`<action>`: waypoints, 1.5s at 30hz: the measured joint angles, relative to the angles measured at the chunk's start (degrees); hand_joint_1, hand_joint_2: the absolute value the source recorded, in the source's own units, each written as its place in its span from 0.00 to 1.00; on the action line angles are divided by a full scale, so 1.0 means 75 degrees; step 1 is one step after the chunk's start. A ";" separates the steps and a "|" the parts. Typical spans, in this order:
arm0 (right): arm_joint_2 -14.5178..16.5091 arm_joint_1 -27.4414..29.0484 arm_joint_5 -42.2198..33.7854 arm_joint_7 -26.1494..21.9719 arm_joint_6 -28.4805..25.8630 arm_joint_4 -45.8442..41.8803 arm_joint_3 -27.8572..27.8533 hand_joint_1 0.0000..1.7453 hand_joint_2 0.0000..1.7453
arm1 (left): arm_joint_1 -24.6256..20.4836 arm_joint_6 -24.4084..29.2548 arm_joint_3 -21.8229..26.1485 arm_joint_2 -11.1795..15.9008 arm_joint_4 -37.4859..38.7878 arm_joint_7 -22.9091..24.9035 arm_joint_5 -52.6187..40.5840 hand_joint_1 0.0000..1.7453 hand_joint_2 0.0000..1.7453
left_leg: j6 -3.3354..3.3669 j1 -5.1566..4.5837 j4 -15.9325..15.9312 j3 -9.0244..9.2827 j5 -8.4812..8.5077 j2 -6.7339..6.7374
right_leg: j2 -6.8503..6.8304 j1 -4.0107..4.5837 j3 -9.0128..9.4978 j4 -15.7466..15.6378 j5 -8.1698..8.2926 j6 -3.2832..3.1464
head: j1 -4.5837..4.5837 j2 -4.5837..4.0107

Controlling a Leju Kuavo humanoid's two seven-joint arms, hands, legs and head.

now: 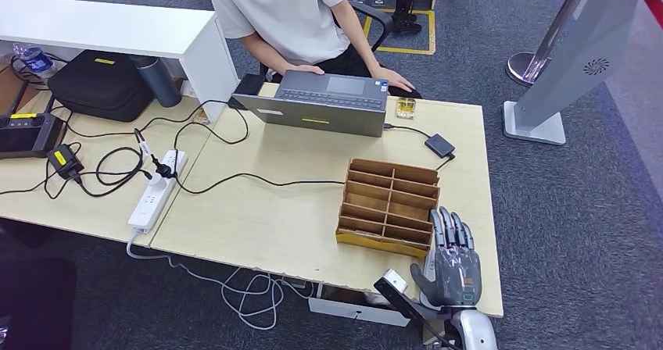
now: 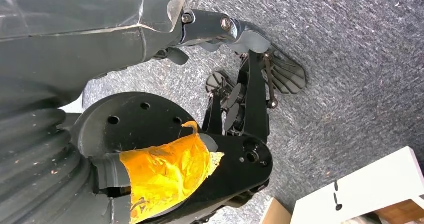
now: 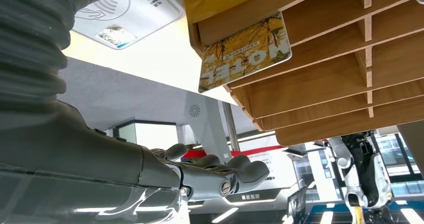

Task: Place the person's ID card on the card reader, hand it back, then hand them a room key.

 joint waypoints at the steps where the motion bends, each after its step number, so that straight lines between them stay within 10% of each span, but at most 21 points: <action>1: 0.0000 -0.0005 -0.0015 -0.0005 0.0000 0.0008 0.0000 0.00 1.00 | -0.0001 0.0012 0.0001 0.0000 0.0000 0.0000 0.0009 0.00 1.00 | 0.0000 0.0000 0.0000 0.0000 0.0000 0.0000 | 0.0000 0.0000 0.0000 0.0000 0.0000 0.0000 | 0.0000 -0.0001; 10: 0.0001 -0.0012 -0.0125 -0.0056 -0.0019 0.0137 0.0000 0.00 1.00 | -0.0006 0.0036 0.0028 0.0000 0.0000 0.0000 0.0090 0.00 1.00 | 0.0000 0.0000 0.0000 -0.0001 0.0000 0.0000 | 0.0000 0.0000 0.0000 0.0000 0.0000 0.0000 | 0.0000 0.0000; 14: 0.0004 -0.0019 -0.0141 -0.0080 -0.0014 0.0200 0.0000 1.00 1.00 | -0.0009 0.0040 0.0075 0.0000 0.0000 -0.0003 0.0135 0.00 1.00 | 0.0000 0.0000 0.0000 0.0000 0.0000 0.0000 | 0.0000 0.0000 0.0000 0.0000 0.0000 0.0000 | 0.0000 -0.0001; 45: 0.0035 -0.0094 -0.0261 -0.0188 -0.0018 0.0385 0.0000 1.00 1.00 | -0.0023 0.0094 0.0213 0.0000 0.0000 -0.0012 0.0271 0.00 1.00 | 0.0000 0.0000 0.0001 0.0001 0.0000 -0.0002 | 0.0000 0.0000 0.0002 -0.0001 0.0000 0.0000 | 0.0000 -0.0001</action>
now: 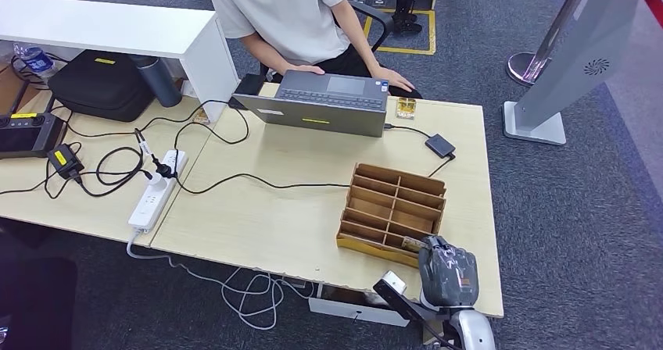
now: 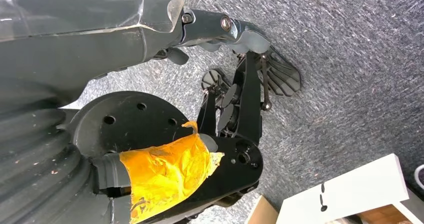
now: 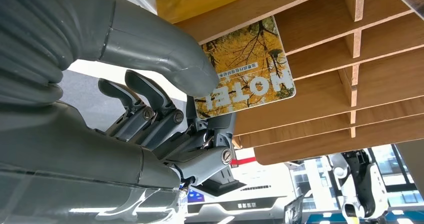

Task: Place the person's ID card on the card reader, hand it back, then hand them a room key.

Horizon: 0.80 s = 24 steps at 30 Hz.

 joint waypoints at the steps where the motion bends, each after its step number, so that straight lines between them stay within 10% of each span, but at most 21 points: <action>1: 0.0000 0.0001 0.0000 0.0000 0.0000 0.0002 0.0000 1.00 1.00 | -0.0001 0.0004 0.0007 -0.0001 0.0000 0.0000 0.0008 0.00 1.00 | 0.0000 0.0000 0.0000 0.0000 0.0000 0.0000 | 0.0000 0.0000 0.0000 0.0000 0.0000 0.0000 | 0.0000 0.0001; 24: 0.0000 0.0010 0.0032 0.0075 -0.0001 0.0001 -0.0015 1.00 1.00 | -0.0032 0.0349 0.0127 0.0013 0.0000 -0.0122 0.0035 0.00 1.00 | 0.0000 0.0000 0.0000 0.0000 0.0000 0.0000 | 0.0000 0.0000 0.0000 0.0000 0.0000 0.0000 | 0.0000 0.0000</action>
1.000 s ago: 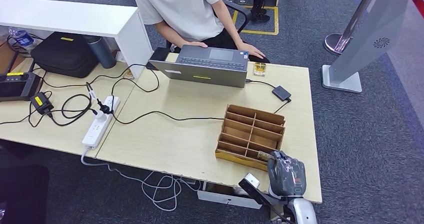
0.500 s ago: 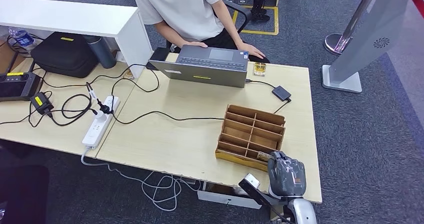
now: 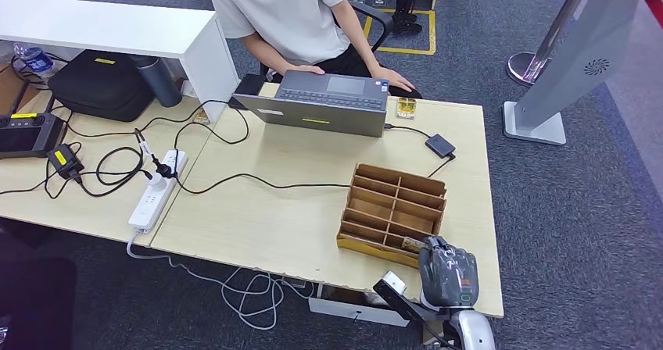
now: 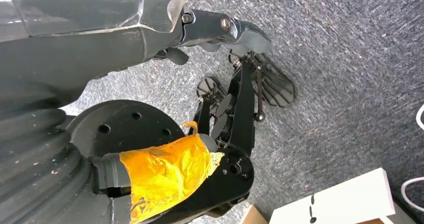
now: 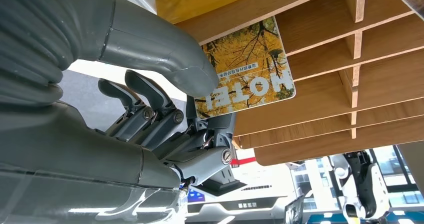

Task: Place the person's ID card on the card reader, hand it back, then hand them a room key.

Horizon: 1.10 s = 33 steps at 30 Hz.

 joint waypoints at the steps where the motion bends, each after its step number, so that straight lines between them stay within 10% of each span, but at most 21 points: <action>1: 0.0000 0.0000 -0.0001 0.0003 0.0003 -0.0004 -0.0012 1.00 1.00 | -0.0001 0.0003 0.0004 0.0004 0.0000 0.0020 0.0004 0.00 1.00 | 0.0000 0.0000 0.0000 0.0000 0.0000 0.0000 | 0.0000 0.0000 0.0000 0.0000 0.0000 0.0000 | 0.0000 0.0001; 14: -0.0426 -0.0430 -0.2694 -0.0881 0.1788 -0.1409 -0.0404 1.00 1.00 | 0.0000 -0.0162 0.0098 0.0012 0.0000 -0.0025 0.0326 0.00 1.00 | 0.0001 -0.0002 0.0003 0.0001 0.0004 0.0005 | 0.0007 -0.0002 0.0000 0.0000 0.0010 0.0001 | 0.0000 0.0000; 33: -0.0608 -0.0972 -0.3603 -0.1113 0.2087 -0.1729 -0.0483 1.00 1.00 | -0.0003 -0.0178 0.0195 0.0011 0.0000 -0.0049 0.0415 0.00 1.00 | -0.0003 -0.0001 0.0003 0.0000 0.0011 0.0010 | 0.0012 -0.0001 -0.0001 0.0002 0.0014 0.0001 | 0.0000 0.0000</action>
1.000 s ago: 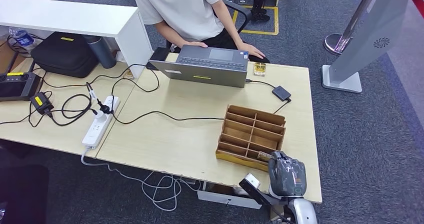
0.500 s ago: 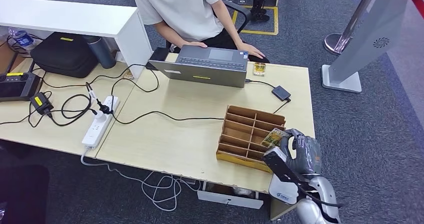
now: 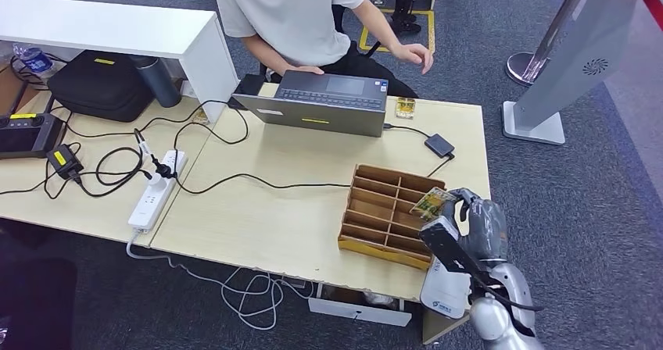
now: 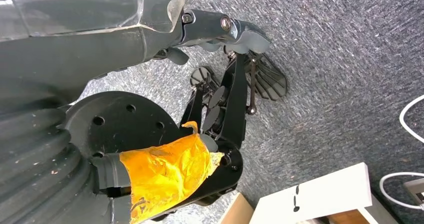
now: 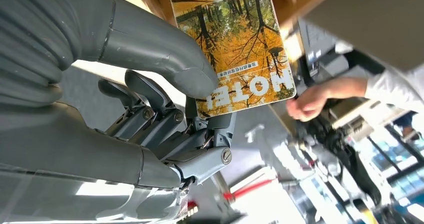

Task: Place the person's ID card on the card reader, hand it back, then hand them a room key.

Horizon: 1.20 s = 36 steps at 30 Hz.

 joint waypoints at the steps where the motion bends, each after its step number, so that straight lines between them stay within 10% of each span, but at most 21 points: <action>1: -0.0002 -0.0161 0.0135 0.0080 -0.0109 0.0064 0.0000 1.00 1.00 | -0.0002 0.0002 0.0000 0.0001 0.0000 0.0001 -0.0034 0.00 1.00 | 0.0000 0.0000 0.0000 0.0000 0.0003 0.0003 | 0.0003 0.0000 -0.0001 0.0001 0.0002 0.0001 | 0.0000 0.0000; 13: 0.0039 -0.2735 0.2410 0.1201 -0.1256 0.1855 0.0249 1.00 1.00 | -0.0051 0.0050 -0.0066 0.0094 0.0000 0.0069 -0.0588 0.00 1.00 | 0.0001 0.0001 0.0001 0.0001 0.0023 0.0002 | 0.0005 0.0001 -0.0003 0.0008 0.0017 -0.0003 | -0.0001 0.0000; 35: 0.0349 -0.3851 0.3233 0.1690 -0.1502 0.3139 0.0481 1.00 1.00 | -0.0052 0.0045 -0.0172 0.0136 0.0000 0.0052 -0.0681 0.00 1.00 | -0.0001 0.0001 0.0001 -0.0014 0.0027 -0.0015 | -0.0004 0.0001 -0.0011 0.0012 0.0018 -0.0001 | 0.0000 0.0000; 36: 0.0382 -0.3910 0.3298 0.1729 -0.1497 0.3211 0.0509 0.75 1.00 | -0.0052 0.0028 -0.0172 0.0138 0.0000 0.0048 -0.0681 0.00 1.00 | -0.0001 0.0002 0.0001 -0.0015 0.0026 -0.0016 | -0.0005 0.0001 -0.0012 0.0012 0.0018 -0.0001 | 0.0000 0.0001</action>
